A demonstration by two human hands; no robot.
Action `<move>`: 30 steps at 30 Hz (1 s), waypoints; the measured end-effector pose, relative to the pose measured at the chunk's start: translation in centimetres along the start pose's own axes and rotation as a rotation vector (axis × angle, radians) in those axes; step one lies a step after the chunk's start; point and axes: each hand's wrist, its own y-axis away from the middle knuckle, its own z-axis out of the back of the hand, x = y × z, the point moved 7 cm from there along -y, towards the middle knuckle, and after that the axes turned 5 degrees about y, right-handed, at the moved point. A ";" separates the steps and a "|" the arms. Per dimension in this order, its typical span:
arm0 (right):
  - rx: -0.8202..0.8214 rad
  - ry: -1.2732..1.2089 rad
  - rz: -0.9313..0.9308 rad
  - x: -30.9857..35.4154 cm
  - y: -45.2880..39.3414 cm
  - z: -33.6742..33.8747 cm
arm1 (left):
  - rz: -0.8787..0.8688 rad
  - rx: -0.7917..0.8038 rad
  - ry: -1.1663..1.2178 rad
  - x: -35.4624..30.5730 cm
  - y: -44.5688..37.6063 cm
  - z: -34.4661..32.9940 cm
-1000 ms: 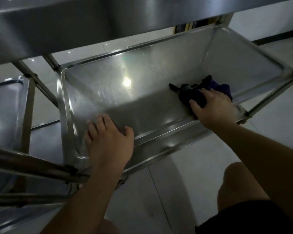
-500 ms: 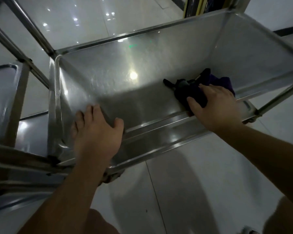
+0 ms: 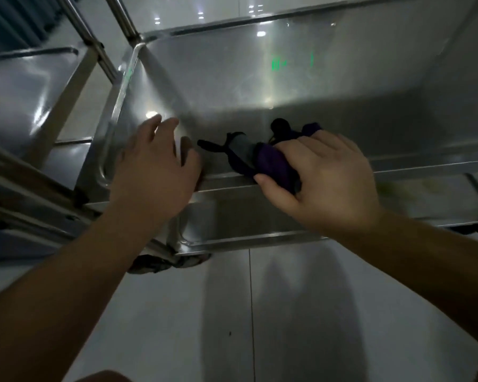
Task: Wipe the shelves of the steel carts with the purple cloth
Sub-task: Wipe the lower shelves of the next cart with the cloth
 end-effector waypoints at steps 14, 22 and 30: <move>-0.010 0.082 0.228 1.2 2.6 1.1 | -0.323 -0.116 0.099 -1.1 3.0 0.3; -0.029 0.025 0.392 4.1 9.1 -1.6 | -0.755 -0.196 0.064 0.5 11.3 -2.9; 0.323 0.024 0.251 1.7 10.9 -11.3 | -0.484 0.246 -0.038 7.4 12.9 -11.2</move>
